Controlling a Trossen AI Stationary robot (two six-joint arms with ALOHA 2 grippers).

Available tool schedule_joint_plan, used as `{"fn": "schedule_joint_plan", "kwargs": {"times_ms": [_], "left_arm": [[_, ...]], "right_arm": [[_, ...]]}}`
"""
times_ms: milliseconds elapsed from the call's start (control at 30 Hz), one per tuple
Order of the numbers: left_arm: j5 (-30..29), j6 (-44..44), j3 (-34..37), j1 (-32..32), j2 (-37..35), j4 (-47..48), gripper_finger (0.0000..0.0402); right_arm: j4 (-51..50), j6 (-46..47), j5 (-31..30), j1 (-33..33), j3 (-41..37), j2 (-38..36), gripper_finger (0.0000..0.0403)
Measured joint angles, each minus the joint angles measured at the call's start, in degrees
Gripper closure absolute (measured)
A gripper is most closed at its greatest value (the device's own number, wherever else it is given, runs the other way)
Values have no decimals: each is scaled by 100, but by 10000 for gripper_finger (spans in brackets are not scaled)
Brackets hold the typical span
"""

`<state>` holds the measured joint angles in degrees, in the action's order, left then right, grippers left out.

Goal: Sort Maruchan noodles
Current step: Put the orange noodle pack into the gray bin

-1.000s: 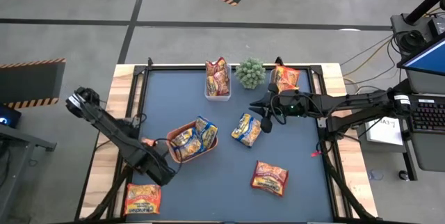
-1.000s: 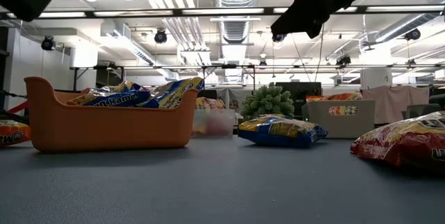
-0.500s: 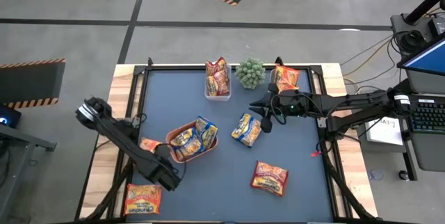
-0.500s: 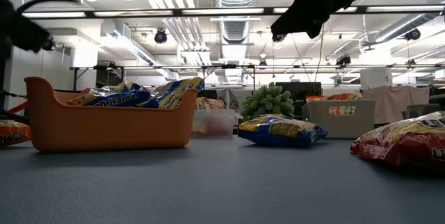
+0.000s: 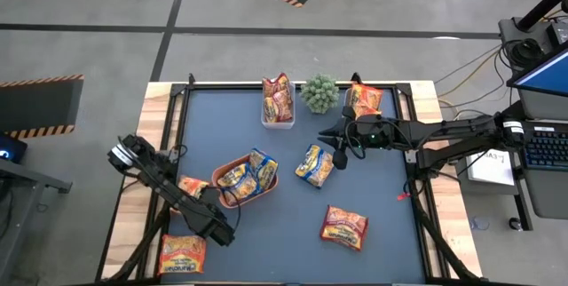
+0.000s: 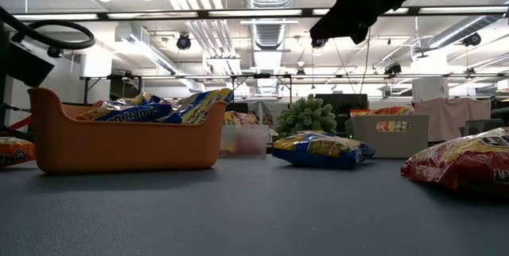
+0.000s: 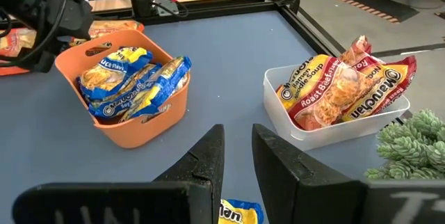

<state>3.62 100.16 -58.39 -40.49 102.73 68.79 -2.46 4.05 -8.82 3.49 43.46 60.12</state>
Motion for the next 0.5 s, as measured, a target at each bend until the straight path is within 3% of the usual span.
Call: {"fn": "schedule_joint_plan", "kwargs": {"times_ms": [333, 500], "left_arm": [[37, -114, -162, -2, -166, -96, 382], [38, -997, -565, -2, -259, -284, 398]], "right_arm": [[-2, 0, 0, 2, 0, 0, 339], [0, 0, 0, 0, 0, 0, 339]]}}
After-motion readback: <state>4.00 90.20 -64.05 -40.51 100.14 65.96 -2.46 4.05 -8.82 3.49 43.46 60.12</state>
